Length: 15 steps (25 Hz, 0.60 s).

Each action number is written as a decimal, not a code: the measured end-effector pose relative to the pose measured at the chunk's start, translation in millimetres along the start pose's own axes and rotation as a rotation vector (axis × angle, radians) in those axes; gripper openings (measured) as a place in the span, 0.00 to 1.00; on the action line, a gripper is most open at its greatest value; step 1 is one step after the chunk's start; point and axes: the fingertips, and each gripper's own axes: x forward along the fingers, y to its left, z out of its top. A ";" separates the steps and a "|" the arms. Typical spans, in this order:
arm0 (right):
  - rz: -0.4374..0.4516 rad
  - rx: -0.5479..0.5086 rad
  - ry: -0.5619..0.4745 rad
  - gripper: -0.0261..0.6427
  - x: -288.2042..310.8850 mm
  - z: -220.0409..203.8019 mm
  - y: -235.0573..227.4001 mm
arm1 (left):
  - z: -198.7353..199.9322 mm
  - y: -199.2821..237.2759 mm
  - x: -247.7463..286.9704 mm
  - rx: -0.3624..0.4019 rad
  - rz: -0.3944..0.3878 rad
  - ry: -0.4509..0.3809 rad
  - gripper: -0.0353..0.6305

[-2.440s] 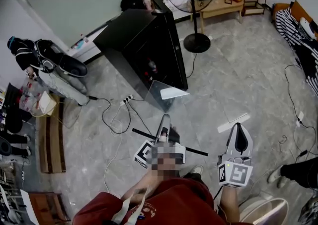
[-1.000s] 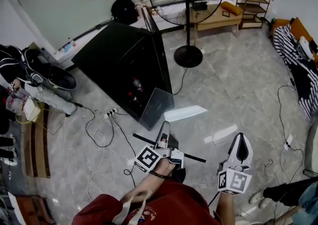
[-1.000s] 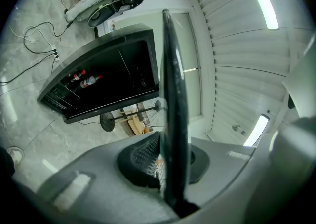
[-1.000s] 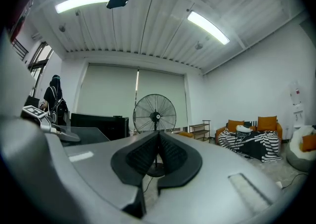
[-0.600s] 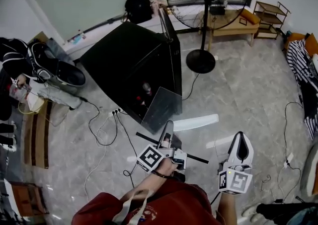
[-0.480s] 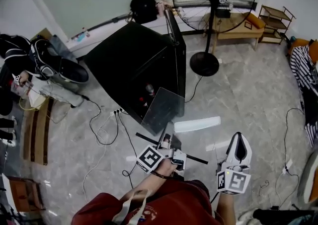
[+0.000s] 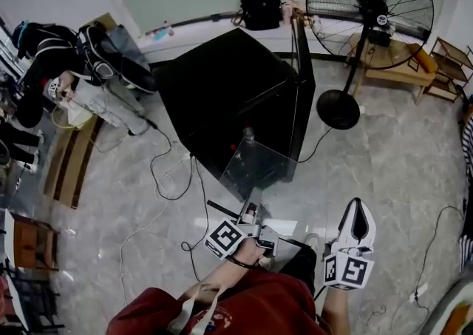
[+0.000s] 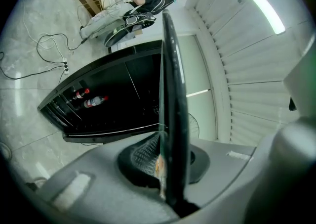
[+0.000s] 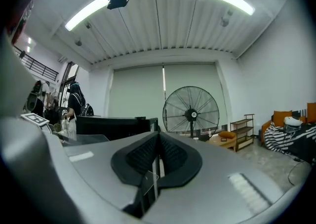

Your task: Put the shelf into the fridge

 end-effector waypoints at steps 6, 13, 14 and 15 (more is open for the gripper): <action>0.170 0.004 0.017 0.04 59.1 -6.9 -17.6 | -13.4 -13.2 27.3 -0.066 -0.039 -0.143 0.08; 0.320 0.026 0.022 0.04 118.4 -4.2 -46.3 | -28.9 -15.5 49.2 -0.051 0.018 -0.292 0.08; 0.338 0.032 0.023 0.04 124.2 -5.3 -50.3 | -32.0 -15.5 50.9 -0.049 0.029 -0.310 0.08; 0.355 0.037 0.026 0.04 128.6 -7.0 -53.7 | -35.0 -15.9 51.9 -0.052 0.034 -0.328 0.08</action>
